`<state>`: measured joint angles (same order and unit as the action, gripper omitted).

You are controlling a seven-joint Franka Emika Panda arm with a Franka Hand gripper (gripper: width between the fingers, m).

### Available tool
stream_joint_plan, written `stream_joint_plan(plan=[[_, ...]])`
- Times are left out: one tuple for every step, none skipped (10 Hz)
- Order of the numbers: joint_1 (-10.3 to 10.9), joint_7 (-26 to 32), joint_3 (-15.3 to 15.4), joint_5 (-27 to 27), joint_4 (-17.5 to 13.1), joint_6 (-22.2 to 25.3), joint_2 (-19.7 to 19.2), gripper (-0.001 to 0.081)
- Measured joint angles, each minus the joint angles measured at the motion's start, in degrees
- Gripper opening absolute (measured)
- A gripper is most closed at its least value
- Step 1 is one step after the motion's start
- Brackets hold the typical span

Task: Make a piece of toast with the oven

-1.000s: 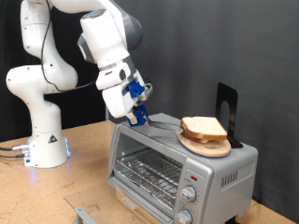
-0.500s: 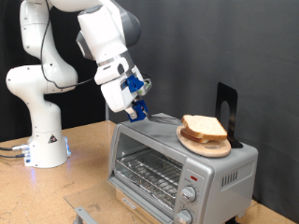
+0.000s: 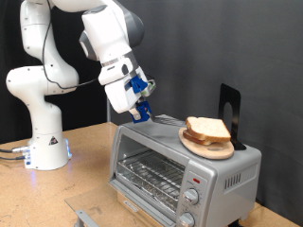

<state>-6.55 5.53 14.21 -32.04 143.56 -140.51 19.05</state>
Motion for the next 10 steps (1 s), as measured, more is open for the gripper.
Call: stream_joint_plan(plan=[[0.0, -1.25, 0.37, 0.23, -0.49, 0.24, -0.4, 0.0439], [-0.01, -2.39, 0.63, 0.45, -1.19, 0.51, -1.06, 0.0439], [-0.01, -3.35, 0.84, 0.56, -1.98, 0.64, -1.76, 0.0439], [-0.01, -4.16, 0.95, 0.7, -2.85, 1.02, -2.45, 0.0439], [-0.01, -5.16, 1.01, 1.28, -3.68, 1.88, -3.11, 0.0439], [-0.03, -6.15, 1.05, 2.27, -4.55, 3.49, -3.67, 0.0439], [-0.05, -7.43, 1.08, 3.49, -5.43, 5.06, -4.32, 0.0439], [-0.06, -8.88, 1.14, 4.69, -6.18, 6.2, -4.93, 0.0439], [-0.07, -10.28, 1.24, 5.81, -6.92, 6.95, -5.64, 0.0439], [-0.09, -11.4, 1.36, 6.61, -7.48, 7.17, -6.29, 0.0439]])
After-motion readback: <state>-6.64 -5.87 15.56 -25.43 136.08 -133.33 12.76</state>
